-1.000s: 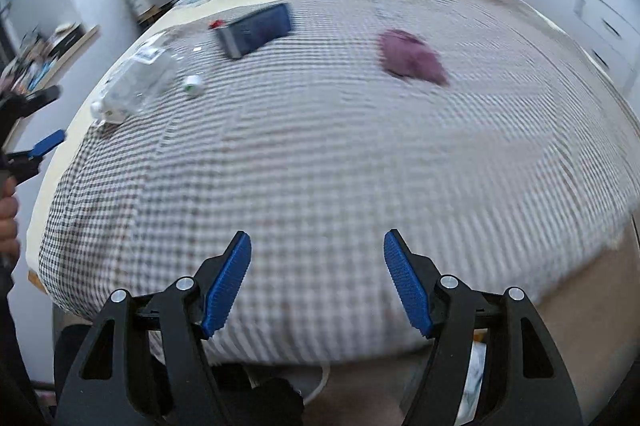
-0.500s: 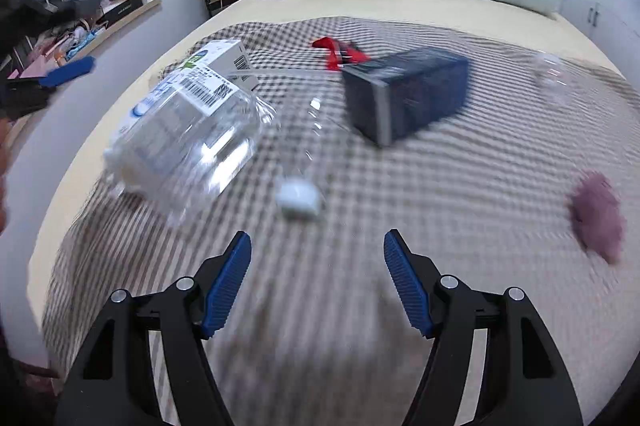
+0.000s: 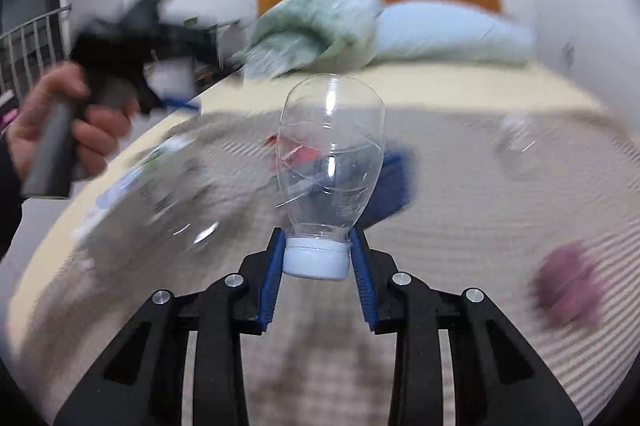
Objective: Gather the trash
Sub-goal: 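Grasp the red wrapper with the left gripper while the right grasps a clear bottle by its cap, then carry the red wrapper and clear bottle down over the floor bin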
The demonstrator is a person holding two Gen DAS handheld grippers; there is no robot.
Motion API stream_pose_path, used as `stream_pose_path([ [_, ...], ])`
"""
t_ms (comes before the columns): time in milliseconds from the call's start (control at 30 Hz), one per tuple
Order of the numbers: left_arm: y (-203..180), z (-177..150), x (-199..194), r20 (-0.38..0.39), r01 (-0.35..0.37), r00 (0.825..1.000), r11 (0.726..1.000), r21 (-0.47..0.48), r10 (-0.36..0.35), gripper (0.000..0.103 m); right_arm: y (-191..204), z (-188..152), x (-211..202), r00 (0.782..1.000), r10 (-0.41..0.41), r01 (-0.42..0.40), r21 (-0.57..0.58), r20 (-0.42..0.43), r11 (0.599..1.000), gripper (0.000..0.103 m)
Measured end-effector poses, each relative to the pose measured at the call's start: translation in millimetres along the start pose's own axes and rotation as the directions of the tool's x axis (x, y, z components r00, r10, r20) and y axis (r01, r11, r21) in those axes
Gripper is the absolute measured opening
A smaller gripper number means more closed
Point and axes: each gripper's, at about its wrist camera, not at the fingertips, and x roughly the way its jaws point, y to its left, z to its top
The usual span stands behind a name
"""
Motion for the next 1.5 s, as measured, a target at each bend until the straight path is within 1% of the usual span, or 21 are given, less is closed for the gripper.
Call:
stream_pose_path([
  [67,-2.3,18.7,50.1,-0.077,-0.083,0.994,0.995,-0.052,0.079,0.076,-36.5,-2.2,8.7,1.0,-0.011,0.011,0.047,0.001,0.999,0.033],
  [167,-0.9,37.2,96.2,-0.149,-0.155,0.979,0.984,-0.092,0.14,0.076,-58.0,-12.5,17.0,1.0,-0.028,0.027,0.082,0.012,0.996,0.033],
  [200,0.5,42.7,112.2,-0.176,-0.204,0.967,0.973,-0.11,0.183,0.073,-64.5,-17.0,19.0,1.0,-0.02,0.018,0.109,0.015,0.994,0.033],
  [233,1.3,44.4,117.8,-0.183,-0.21,0.966,0.968,-0.135,0.184,0.067,-69.5,-21.5,20.9,1.0,-0.001,0.0,0.133,0.009,0.991,0.033],
  [267,1.2,44.5,120.9,-0.181,-0.188,0.97,0.97,-0.155,0.159,0.052,-71.8,-23.4,22.9,1.0,0.011,-0.011,0.146,0.002,0.989,0.033],
  [300,-1.8,43.0,123.6,-0.186,-0.156,0.974,0.975,-0.157,0.126,0.028,-73.7,-24.3,20.9,1.0,0.019,-0.02,0.159,0.008,0.987,0.033],
  [333,-7.0,39.6,124.9,-0.193,-0.132,0.976,0.982,-0.134,0.105,0.015,-80.0,-21.4,23.7,1.0,0.025,-0.027,0.164,0.015,0.986,0.033],
  [367,-12.4,36.7,123.8,-0.194,-0.128,0.975,0.986,-0.104,0.106,0.012,-80.5,-21.2,20.6,0.999,0.028,-0.031,0.166,0.025,0.986,0.033],
  [400,-18.2,32.1,114.0,-0.162,-0.128,0.98,0.989,-0.08,0.114,0.01,-82.5,-19.5,21.6,0.999,0.023,-0.026,0.166,0.024,0.986,0.033],
  [467,-25.5,26.1,92.2,-0.123,-0.096,0.989,0.993,-0.065,0.087,0.008,-84.7,-19.4,20.4,0.999,0.027,-0.03,0.172,0.019,0.985,0.033],
  [533,-32.9,20.4,65.0,-0.094,-0.096,0.991,0.994,-0.048,0.091,0.006,-83.7,-16.5,20.1,1.0,0.02,-0.019,0.173,-0.001,0.985,0.033],
  [667,-55.5,9.6,-22.9,-0.013,-0.073,0.997,0.997,-0.004,0.073,0.006,-78.0,-2.4,-2.1,0.999,0.025,-0.021,0.174,-0.022,0.985,0.033],
  [733,-68.2,-3.8,-80.2,0.038,-0.053,0.998,0.998,0.018,0.052,0.006,-71.7,6.0,-34.3,1.0,0.019,-0.016,0.161,-0.02,0.987,0.033],
  [800,-86.9,-30.8,-134.9,0.081,-0.027,0.996,0.998,0.052,0.022,0.006,-65.9,9.1,-67.2,0.999,0.025,-0.022,0.147,-0.02,0.989,0.033],
  [867,-97.7,-56.5,-172.2,0.095,0.0,0.995,0.997,0.075,-0.008,0.006,-59.7,8.1,-104.2,1.0,0.003,-0.001,0.122,-0.021,0.993,0.033],
  [933,-114.2,-96.9,-212.6,0.091,0.055,0.994,0.993,0.106,-0.065,0.006,-59.3,1.6,-147.1,1.0,0.002,0.001,0.12,-0.025,0.993,0.033],
  [1000,-132.3,-141.0,-242.5,0.088,0.098,0.99,0.985,0.143,-0.111,0.006,-63.5,-10.2,-187.2,0.999,-0.025,0.029,0.123,-0.031,0.992,0.033],
  [1133,-154.2,-217.9,-279.6,0.077,0.175,0.978,0.967,0.186,-0.192,0.006,-85.1,-46.1,-267.7,0.993,-0.101,0.108,0.155,-0.053,0.982,0.033],
  [1267,-180.8,-285.7,-299.8,0.038,0.249,0.964,0.942,0.224,-0.263,0.006,-112.7,-94.1,-343.5,0.977,-0.192,0.208,0.196,-0.096,0.958,0.033],
  [1367,-210.5,-349.1,-302.1,-0.003,0.294,0.952,0.909,0.297,-0.307,0.006,-133.9,-133.7,-374.4,0.959,-0.24,0.27,0.221,-0.152,0.937,0.033],
  [1500,-243.2,-421.7,-282.9,-0.095,0.367,0.929,0.864,0.344,-0.357,0.006,-165.7,-214.8,-395.2,0.913,-0.273,0.354,0.259,-0.303,0.898,0.033],
])
